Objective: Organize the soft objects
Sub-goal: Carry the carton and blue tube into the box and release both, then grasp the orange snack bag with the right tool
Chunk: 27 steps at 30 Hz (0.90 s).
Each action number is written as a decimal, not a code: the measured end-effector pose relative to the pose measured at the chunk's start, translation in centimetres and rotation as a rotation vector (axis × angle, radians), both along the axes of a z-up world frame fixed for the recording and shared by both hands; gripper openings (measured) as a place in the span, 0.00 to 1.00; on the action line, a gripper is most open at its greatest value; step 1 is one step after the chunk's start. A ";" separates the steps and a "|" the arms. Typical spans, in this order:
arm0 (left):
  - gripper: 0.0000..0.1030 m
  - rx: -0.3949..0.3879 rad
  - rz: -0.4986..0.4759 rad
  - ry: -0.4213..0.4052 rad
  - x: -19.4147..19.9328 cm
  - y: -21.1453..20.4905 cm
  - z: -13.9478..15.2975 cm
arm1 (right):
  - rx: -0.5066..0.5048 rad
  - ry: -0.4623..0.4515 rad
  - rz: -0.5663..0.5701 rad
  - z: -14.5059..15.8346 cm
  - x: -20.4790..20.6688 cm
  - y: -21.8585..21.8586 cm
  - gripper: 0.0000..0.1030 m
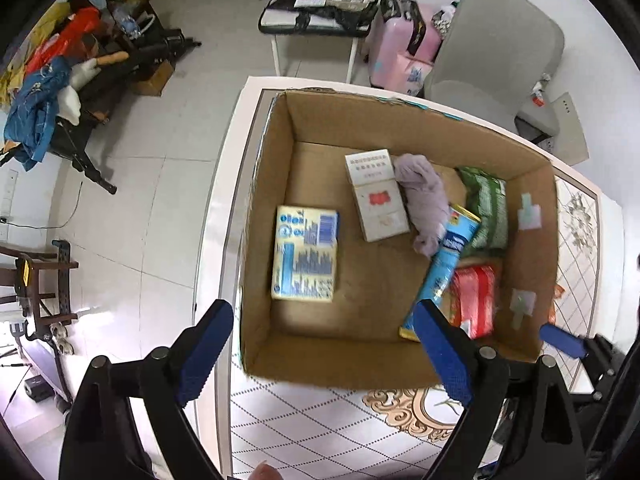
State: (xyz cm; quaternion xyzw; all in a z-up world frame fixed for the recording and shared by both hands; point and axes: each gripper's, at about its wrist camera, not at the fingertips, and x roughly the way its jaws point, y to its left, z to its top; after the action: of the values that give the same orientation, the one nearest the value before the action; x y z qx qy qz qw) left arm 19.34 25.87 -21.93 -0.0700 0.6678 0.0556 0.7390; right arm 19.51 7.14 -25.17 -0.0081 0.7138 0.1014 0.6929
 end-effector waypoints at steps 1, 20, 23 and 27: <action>0.90 -0.004 0.001 -0.012 -0.8 -0.3 0.4 | -0.009 -0.021 0.004 0.8 -0.5 -0.2 0.90; 0.90 0.037 -0.053 -0.147 -7.1 -4.1 5.9 | 0.049 -0.174 -0.047 7.6 -6.4 -4.5 0.90; 0.90 0.034 -0.068 -0.140 -6.6 -5.1 5.3 | 0.050 -0.172 -0.099 7.3 -6.0 -7.2 0.90; 0.90 0.034 -0.086 -0.090 -5.2 -6.9 3.0 | -0.009 -0.153 -0.200 5.2 -4.6 -12.4 0.90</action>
State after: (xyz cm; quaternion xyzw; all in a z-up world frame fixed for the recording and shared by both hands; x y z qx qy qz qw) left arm 14.09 19.00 -18.93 -0.0310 0.6353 0.0317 0.7710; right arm 14.94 -5.30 -20.00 0.0524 0.6567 0.0277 0.7519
